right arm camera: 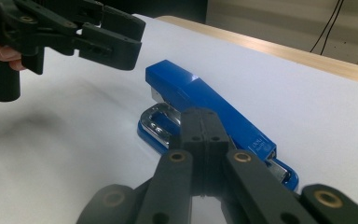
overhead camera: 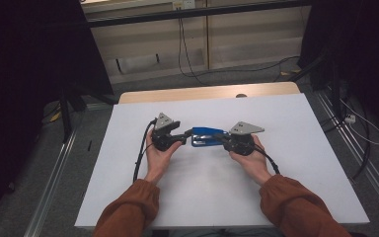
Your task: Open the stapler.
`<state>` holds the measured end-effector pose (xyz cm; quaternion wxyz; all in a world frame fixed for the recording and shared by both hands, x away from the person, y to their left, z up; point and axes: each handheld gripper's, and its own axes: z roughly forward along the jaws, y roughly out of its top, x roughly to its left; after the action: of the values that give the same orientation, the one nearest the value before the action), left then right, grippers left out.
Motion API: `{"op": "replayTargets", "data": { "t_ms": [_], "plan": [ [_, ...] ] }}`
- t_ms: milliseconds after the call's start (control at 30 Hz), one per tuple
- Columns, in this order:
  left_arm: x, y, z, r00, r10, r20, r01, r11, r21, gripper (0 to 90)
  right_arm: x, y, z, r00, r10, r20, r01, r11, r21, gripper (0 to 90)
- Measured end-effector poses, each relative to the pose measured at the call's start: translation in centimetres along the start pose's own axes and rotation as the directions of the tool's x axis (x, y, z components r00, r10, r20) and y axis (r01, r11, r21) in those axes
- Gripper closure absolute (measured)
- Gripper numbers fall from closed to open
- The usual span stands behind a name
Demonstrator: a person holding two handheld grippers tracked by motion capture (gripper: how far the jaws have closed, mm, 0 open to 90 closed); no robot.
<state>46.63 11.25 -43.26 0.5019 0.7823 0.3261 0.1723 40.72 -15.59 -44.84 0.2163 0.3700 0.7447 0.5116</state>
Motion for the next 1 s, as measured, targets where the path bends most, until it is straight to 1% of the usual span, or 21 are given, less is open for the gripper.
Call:
{"op": "replayTargets", "data": {
  "t_ms": [67,100,133,167,200,233,267,300,367,400,467,500,533,567,667,767,833,867,933,1000],
  "plan": [
    [0.1,-0.1,0.0,1.0,-0.007,0.005,0.007,1.0,-0.004,50.5,0.0,0.0,0.0,1.0,-0.006,-0.003,0.006,1.0,0.003,90.0],
    [0.1,-0.1,-0.1,1.0,-0.003,0.007,0.003,1.0,-0.007,55.3,0.0,0.0,0.0,1.0,-0.007,-0.003,0.007,1.0,0.003,90.0],
    [0.2,-0.1,-0.2,1.0,0.002,0.005,-0.002,0.9999,-0.012,57.9,0.0,0.0,0.0,0.9999,-0.01,0.0,0.01,1.0,0.003,90.0],
    [0.1,0.0,-0.3,1.0,0.001,0.001,-0.001,0.9999,-0.015,57.9,0.0,0.0,0.0,0.9999,-0.01,0.0,0.01,1.0,0.003,90.0],
    [0.1,0.0,-0.3,0.9999,0.014,0.005,-0.014,0.9997,-0.019,67.4,-0.1,0.1,-0.1,0.9999,-0.01,0.003,0.01,1.0,0.002,90.0],
    [0.1,0.0,-0.4,0.9995,0.032,-0.001,-0.032,0.9993,-0.017,70.8,-0.1,0.1,-0.1,1.0,-0.008,-0.002,0.008,1.0,0.002,90.0],
    [0.1,0.0,-0.5,0.9995,0.031,-0.001,-0.031,0.9994,-0.017,70.8,-0.1,0.1,-0.1,1.0,-0.008,-0.002,0.008,1.0,0.002,90.0],
    [0.1,0.0,-0.5,0.9996,0.027,0.008,-0.027,0.9994,-0.02,79.8,-0.1,0.1,-0.1,1.0,-0.008,-0.001,0.008,1.0,0.007,90.0],
    [0.2,-0.2,-0.4,0.9994,0.031,0.012,-0.031,0.9994,-0.013,86.3,0.0,0.1,0.0,0.9999,-0.011,-0.007,0.011,1.0,0.014,90.0],
    [0.2,-0.3,-0.3,0.9995,0.025,0.019,-0.024,0.9997,-0.009,88.9,0.0,0.0,0.0,0.9999,-0.01,-0.008,0.01,1.0,0.017,90.0],
    [0.1,-0.4,-0.2,0.9996,0.016,0.023,-0.016,0.9999,0.005,90.0,0.1,0.0,0.1,0.9999,-0.008,-0.011,0.008,1.0,0.023,90.0],
    [0.0,-0.4,-0.1,0.9991,0.01,0.04,-0.011,0.9999,0.013,90.0,0.2,0.1,0.2,0.9997,-0.008,-0.022,0.009,0.999,0.045,90.0],
    [0.0,-0.4,-0.1,0.9991,0.01,0.04,-0.011,0.9999,0.013,90.0,0.2,0.1,0.2,0.9997,-0.008,-0.022,0.009,0.999,0.045,90.0],
    [-0.1,-0.4,0.1,0.999,0.012,0.043,-0.013,0.9998,0.017,90.0,0.3,0.5,0.4,0.9992,-0.019,-0.035,0.021,0.998,0.055,90.0],
    [-0.2,-0.5,0.3,0.9991,0.01,0.04,-0.011,0.9995,0.029,90.0,0.4,0.7,0.9,0.9987,-0.02,-0.046,0.023,0.998,0.063,90.0],
    [-0.3,-0.7,0.5,0.9992,0.021,0.033,-0.023,0.9989,0.041,90.0,0.9,0.7,1.6,0.9973,-0.036,-0.064,0.042,0.995,0.09,90.0],
    [-0.3,-0.8,0.6,0.9989,0.036,0.031,-0.038,0.9979,0.052,90.0,1.1,0.8,2.3,0.996,-0.043,-0.079,0.051,0.993,0.106,90.0],
    [-0.2,-0.8,0.6,0.9989,0.037,0.03,-0.038,0.9978,0.055,90.0,1.1,0.8,2.3,0.996,-0.043,-0.079,0.051,0.993,0.106,90.0],
    [-0.2,-0.9,0.7,0.9989,0.039,0.028,-0.04,0.9974,0.061,90.0,1.4,0.9,2.9,0.9954,-0.058,-0.076,0.067,0.99,0.122,90.0],
    [-0.3,-0.9,0.7,0.9989,0.035,0.03,-0.037,0.9971,0.067,90.0,1.4,0.9,3.0,0.9955,-0.06,-0.073,0.069,0.99,0.127,90.0]
  ]
}}
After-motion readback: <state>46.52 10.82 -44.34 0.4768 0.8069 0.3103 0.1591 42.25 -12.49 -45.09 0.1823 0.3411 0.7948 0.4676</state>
